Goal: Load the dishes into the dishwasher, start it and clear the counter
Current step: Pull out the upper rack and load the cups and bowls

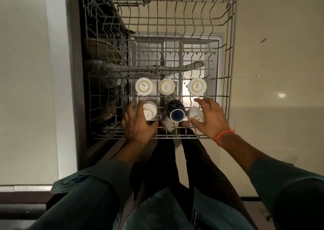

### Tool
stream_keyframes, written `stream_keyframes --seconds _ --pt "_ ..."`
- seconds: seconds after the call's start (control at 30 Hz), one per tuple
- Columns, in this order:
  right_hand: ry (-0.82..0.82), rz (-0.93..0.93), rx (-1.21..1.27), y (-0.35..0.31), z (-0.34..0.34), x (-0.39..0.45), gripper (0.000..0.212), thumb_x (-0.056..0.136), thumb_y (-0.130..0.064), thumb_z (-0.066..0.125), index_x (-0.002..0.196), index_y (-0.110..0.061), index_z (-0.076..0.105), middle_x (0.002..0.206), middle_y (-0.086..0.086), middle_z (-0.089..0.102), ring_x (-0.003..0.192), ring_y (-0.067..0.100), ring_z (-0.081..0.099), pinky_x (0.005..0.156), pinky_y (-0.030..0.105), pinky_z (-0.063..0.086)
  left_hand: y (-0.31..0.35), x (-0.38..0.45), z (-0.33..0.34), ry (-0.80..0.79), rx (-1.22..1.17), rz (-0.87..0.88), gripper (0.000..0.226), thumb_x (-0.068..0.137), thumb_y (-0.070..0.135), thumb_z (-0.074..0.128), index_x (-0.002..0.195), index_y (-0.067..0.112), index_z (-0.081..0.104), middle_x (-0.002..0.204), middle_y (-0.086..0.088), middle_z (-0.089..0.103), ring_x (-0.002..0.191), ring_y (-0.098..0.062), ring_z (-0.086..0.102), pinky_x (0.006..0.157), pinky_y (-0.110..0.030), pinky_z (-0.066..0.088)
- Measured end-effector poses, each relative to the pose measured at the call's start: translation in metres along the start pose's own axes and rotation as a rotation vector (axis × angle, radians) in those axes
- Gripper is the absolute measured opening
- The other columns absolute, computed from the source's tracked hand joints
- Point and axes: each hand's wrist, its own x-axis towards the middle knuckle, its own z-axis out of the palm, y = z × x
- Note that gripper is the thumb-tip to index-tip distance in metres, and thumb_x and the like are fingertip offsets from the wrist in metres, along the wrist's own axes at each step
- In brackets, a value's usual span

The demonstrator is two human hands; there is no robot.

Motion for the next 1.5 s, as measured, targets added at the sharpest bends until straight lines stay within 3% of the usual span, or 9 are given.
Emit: stream_keyframes --seconds 0.2,0.37,0.53,0.87,1.13,1.33,1.5 --pt "-0.085 0.129 0.041 0.009 -0.002 -0.003 0.075 0.082 -0.044 0.076 0.146 -0.023 0.043 0.133 0.012 0.052 0.119 0.034 0.054 0.101 0.045 0.049 0.004 -0.018 -0.001 0.01 -0.022 -0.006 0.092 0.084 0.045 0.075 0.159 0.028 0.024 0.166 -0.009 0.014 0.151 -0.032 0.017 0.121 -0.049 0.02" --pt "-0.3 0.245 -0.007 0.014 0.012 0.003 0.077 0.083 -0.055 0.072 0.144 -0.023 0.038 0.122 0.014 0.056 0.108 0.037 0.061 0.089 0.043 0.052 0.006 -0.02 0.005 0.026 0.026 0.042 0.083 0.089 0.044 0.07 0.157 0.028 0.026 0.165 -0.011 0.016 0.15 -0.034 0.021 0.121 -0.047 0.021" --pt "-0.326 0.316 -0.024 0.01 0.029 0.01 0.08 0.076 -0.069 0.069 0.135 -0.026 0.038 0.109 0.009 0.065 0.099 0.035 0.064 0.087 0.045 0.055 0.004 -0.019 0.008 0.026 0.025 0.058 0.081 0.091 0.043 0.069 0.157 0.029 0.026 0.166 -0.012 0.016 0.15 -0.034 0.022 0.12 -0.048 0.026" --pt "-0.123 0.33 -0.069 0.01 0.027 0.01 0.066 0.082 -0.064 0.062 0.134 -0.029 0.04 0.104 0.007 0.063 0.097 0.035 0.063 0.085 0.048 0.053 0.001 -0.019 0.008 0.026 -0.001 0.06 0.08 0.091 0.04 0.069 0.157 0.029 0.027 0.166 -0.011 0.015 0.151 -0.033 0.021 0.118 -0.05 0.031" --pt "-0.113 0.252 -0.058 0.016 0.021 0.01 0.069 0.083 -0.061 0.067 0.137 -0.031 0.036 0.109 0.007 0.063 0.099 0.033 0.063 0.084 0.046 0.054 -0.001 -0.019 0.008 0.034 -0.04 0.084 0.08 0.09 0.036 0.071 0.157 0.025 0.029 0.165 -0.011 0.016 0.15 -0.035 0.023 0.117 -0.051 0.035" --pt "-0.132 0.262 -0.033 0.013 0.027 -0.001 0.086 0.085 -0.055 0.067 0.152 -0.034 0.017 0.126 0.01 0.052 0.108 0.037 0.061 0.092 0.055 0.052 -0.004 -0.02 0.004 0.007 -0.098 0.079 0.078 0.093 0.035 0.069 0.157 0.029 0.027 0.166 -0.008 0.011 0.153 -0.031 0.016 0.118 -0.051 0.036" --pt "-0.044 0.271 0.03 0.007 0.029 -0.01 0.093 0.083 -0.049 0.072 0.156 -0.028 0.018 0.138 0.014 0.046 0.119 0.039 0.054 0.097 0.054 0.049 -0.007 -0.025 0.001 0.007 -0.099 0.077 0.078 0.093 0.034 0.07 0.157 0.029 0.027 0.166 -0.007 0.011 0.153 -0.03 0.017 0.116 -0.05 0.037"
